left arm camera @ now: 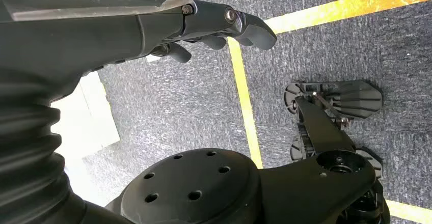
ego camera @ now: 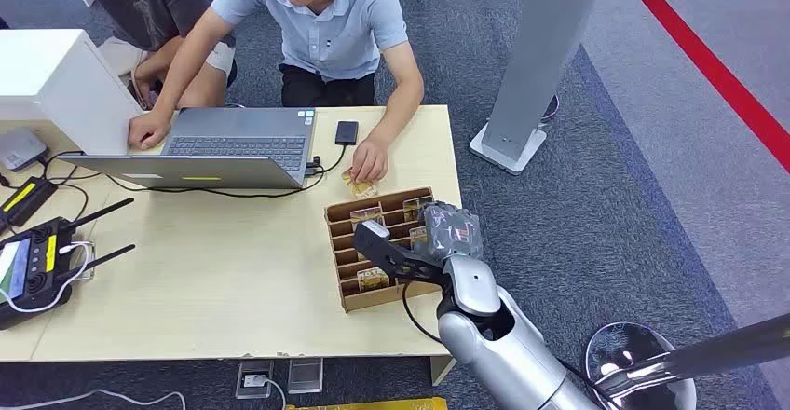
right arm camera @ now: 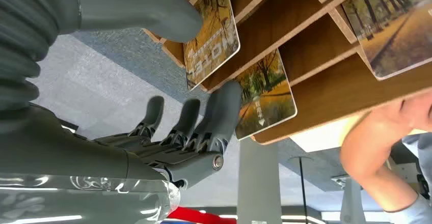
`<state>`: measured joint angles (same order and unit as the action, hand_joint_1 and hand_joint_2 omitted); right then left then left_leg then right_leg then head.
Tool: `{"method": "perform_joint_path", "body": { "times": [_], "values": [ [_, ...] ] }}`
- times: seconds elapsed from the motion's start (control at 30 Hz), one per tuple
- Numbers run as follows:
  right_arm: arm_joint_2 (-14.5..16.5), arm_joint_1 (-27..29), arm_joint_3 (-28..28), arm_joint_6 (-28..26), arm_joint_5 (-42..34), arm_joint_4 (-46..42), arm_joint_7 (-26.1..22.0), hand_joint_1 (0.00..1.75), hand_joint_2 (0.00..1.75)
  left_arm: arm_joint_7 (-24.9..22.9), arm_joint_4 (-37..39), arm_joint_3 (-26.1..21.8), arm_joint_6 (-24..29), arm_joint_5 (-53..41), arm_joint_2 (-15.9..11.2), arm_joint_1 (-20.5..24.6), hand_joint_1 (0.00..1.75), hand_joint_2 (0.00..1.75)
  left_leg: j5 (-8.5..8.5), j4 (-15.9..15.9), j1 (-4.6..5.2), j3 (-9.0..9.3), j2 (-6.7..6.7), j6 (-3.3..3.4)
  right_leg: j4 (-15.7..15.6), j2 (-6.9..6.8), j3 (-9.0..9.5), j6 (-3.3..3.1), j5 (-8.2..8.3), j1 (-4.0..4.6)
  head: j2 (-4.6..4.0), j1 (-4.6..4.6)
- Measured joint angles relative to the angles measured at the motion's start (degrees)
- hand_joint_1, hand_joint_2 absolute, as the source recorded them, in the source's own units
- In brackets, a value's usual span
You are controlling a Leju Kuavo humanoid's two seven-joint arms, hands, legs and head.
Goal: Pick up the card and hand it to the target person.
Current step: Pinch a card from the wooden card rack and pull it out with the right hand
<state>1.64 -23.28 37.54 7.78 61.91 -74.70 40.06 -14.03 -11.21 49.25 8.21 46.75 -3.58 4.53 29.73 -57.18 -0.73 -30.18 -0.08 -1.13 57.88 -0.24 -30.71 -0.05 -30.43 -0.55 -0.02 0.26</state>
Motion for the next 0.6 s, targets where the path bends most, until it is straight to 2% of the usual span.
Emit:
{"method": "perform_joint_path", "body": {
  "times": [0.6],
  "values": [
    [0.0,0.4,-1.4,0.0,-1.0,0.1,0.0,0.91,1.75,0.0,0.0,0.1,-0.2,0.0,0.0,0.0,0.00,1.75,0.00,0.0,0.00,0.01,0.00,0.00,0.0,0.00,0.00,0.00,0.00,0.00,0.00,-0.02]
  ]
}}
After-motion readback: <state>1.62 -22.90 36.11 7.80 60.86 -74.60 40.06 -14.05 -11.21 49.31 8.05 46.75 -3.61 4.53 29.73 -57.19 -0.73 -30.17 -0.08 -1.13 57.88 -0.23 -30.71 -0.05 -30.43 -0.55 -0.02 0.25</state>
